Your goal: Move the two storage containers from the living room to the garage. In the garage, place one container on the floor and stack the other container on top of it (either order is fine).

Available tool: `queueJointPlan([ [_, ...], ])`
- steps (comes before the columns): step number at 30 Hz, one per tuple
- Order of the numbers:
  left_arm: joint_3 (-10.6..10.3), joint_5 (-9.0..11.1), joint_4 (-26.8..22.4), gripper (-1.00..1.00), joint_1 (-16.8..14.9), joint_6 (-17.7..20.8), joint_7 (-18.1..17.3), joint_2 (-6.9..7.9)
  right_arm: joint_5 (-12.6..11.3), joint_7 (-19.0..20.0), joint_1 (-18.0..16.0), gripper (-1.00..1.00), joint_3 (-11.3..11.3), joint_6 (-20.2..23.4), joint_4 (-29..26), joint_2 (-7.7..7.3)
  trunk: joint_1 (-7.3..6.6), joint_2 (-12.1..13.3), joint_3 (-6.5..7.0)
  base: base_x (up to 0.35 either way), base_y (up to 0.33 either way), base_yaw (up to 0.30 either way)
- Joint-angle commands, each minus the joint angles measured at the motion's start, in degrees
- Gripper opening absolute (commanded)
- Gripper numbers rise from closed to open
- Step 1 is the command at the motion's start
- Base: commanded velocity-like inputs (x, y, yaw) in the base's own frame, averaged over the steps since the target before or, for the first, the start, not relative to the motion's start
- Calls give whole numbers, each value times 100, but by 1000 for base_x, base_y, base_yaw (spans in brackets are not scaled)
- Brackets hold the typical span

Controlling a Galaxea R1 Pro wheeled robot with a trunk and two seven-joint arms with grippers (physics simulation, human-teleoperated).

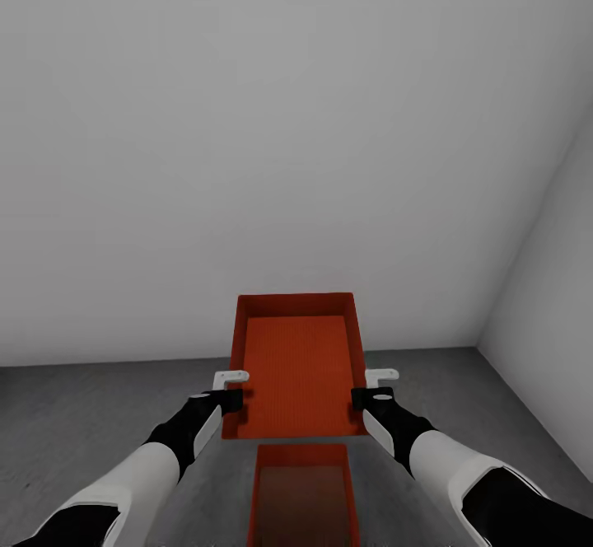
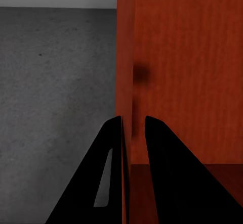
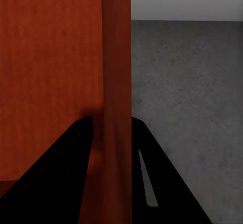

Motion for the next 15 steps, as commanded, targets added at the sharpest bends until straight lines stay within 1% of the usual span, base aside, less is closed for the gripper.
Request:
queueJointPlan([
  [1,-31,51,-26,-100,-6,-59,44,-8,-206,101,-1,-100,177,37,1,18,2,-10,-19,0,0,0],
  [15,-31,51,-27,-100,-6,-56,44,-8,-206,101,-1,-100,177,35,1,18,2,-10,-149,0,0,0],
])
